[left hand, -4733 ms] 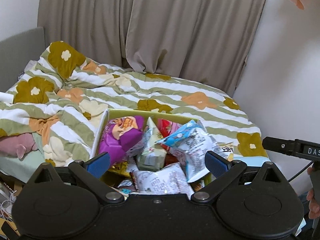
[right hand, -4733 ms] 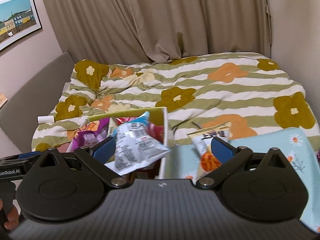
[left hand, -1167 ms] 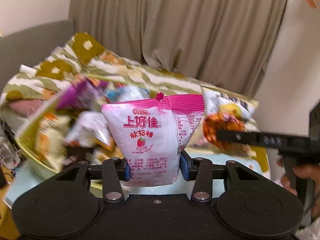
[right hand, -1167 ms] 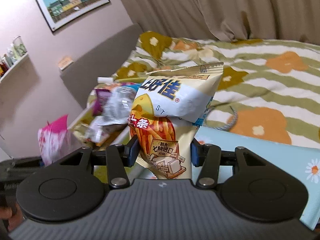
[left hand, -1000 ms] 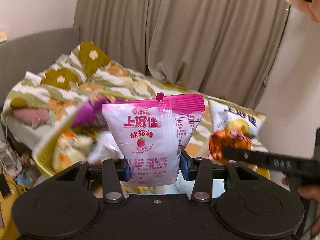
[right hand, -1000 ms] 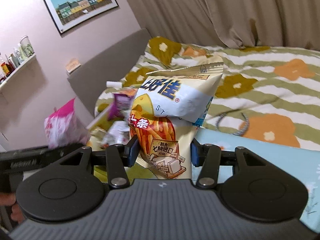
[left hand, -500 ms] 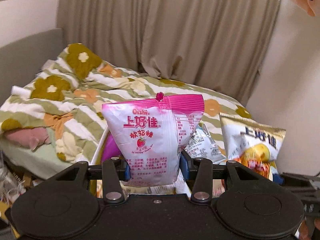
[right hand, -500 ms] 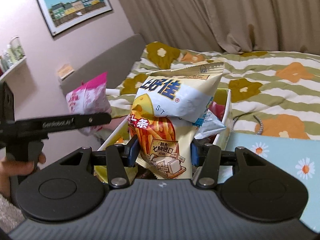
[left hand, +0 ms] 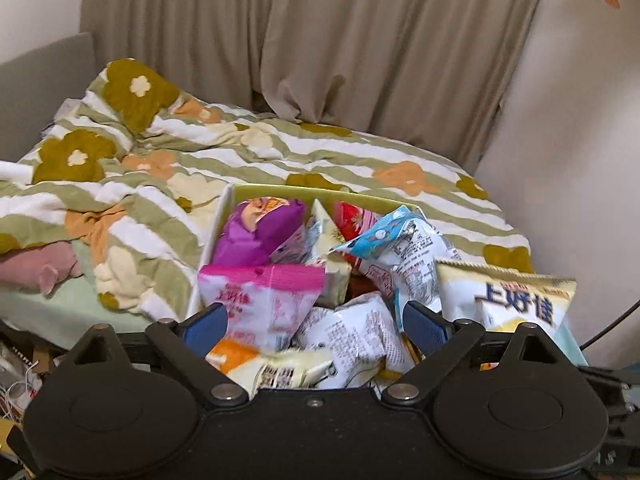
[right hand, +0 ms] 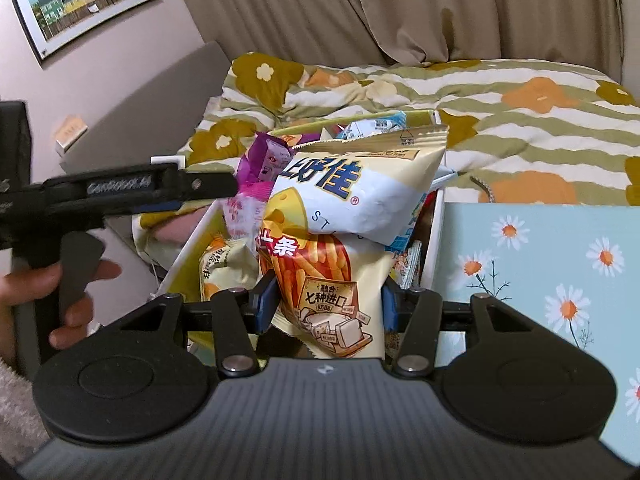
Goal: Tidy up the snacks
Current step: 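Carry both bags into the yellow box and open both grippers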
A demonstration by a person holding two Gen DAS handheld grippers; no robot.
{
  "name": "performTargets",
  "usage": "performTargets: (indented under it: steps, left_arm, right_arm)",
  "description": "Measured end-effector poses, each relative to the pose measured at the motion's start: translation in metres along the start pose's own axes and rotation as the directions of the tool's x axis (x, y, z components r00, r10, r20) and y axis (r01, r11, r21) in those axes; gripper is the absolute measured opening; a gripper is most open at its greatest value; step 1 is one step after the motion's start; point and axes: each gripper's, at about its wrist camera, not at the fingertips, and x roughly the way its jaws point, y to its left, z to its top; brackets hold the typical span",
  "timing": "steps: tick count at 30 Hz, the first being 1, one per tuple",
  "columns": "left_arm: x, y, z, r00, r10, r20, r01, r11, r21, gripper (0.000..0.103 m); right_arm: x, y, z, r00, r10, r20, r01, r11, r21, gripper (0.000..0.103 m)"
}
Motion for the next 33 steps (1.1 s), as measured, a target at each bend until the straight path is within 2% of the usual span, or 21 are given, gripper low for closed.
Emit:
performTargets:
  steps: [9, 11, 12, 13, 14, 19, 24, 29, 33]
  left_arm:
    - [-0.038, 0.009, -0.009, 0.996, 0.082, 0.044, -0.08, 0.996, -0.027, 0.098]
    - [-0.038, 0.01, -0.012, 0.995, 0.093, 0.04, -0.091, 0.995, -0.041, 0.098]
    - [-0.038, 0.01, -0.015, 0.995, 0.095, 0.033, -0.093, 0.995, -0.047, 0.098]
    - [-0.038, 0.009, -0.019, 0.995, 0.097, 0.025, -0.096, 0.994, -0.05, 0.098]
    - [-0.037, 0.007, -0.021, 0.995, 0.1, 0.021, -0.099, 0.994, -0.05, 0.098]
    - [-0.039, -0.001, -0.031, 0.994, 0.113, 0.016, -0.112, 0.993, -0.043, 0.098]
    - [-0.05, -0.016, -0.031, 0.992, 0.118, 0.046, -0.118, 0.993, -0.016, 0.098]
    - [-0.074, -0.04, -0.028, 0.981, 0.132, 0.142, -0.139, 0.99, 0.035, 0.1]
    - [-0.093, -0.06, -0.032, 0.956, 0.187, 0.226, -0.209, 0.975, 0.076, 0.103]
  right_arm:
    - [0.002, 0.016, 0.012, 0.996, 0.075, 0.043, -0.073, 0.996, -0.05, 0.068]
    - [0.009, 0.019, 0.013, 0.996, 0.081, 0.028, -0.079, 0.995, -0.069, 0.08]
    - [0.013, 0.019, 0.012, 0.997, 0.072, 0.024, -0.07, 0.995, -0.068, 0.088]
    - [0.016, 0.018, 0.011, 0.998, 0.054, 0.022, -0.053, 0.997, -0.06, 0.102]
    - [0.017, 0.015, 0.008, 0.999, 0.035, 0.017, -0.034, 0.998, -0.047, 0.103]
    - [0.006, -0.001, 0.003, 0.998, 0.049, 0.046, -0.049, 0.999, 0.005, 0.103]
    - [-0.015, -0.009, 0.004, 0.996, 0.024, 0.089, -0.023, 1.0, -0.007, 0.103]
    - [-0.05, -0.01, 0.009, 0.984, -0.03, 0.173, 0.034, 0.999, -0.022, 0.103]
    - [-0.078, -0.011, 0.013, 0.97, -0.124, 0.21, 0.131, 0.991, -0.017, 0.103]
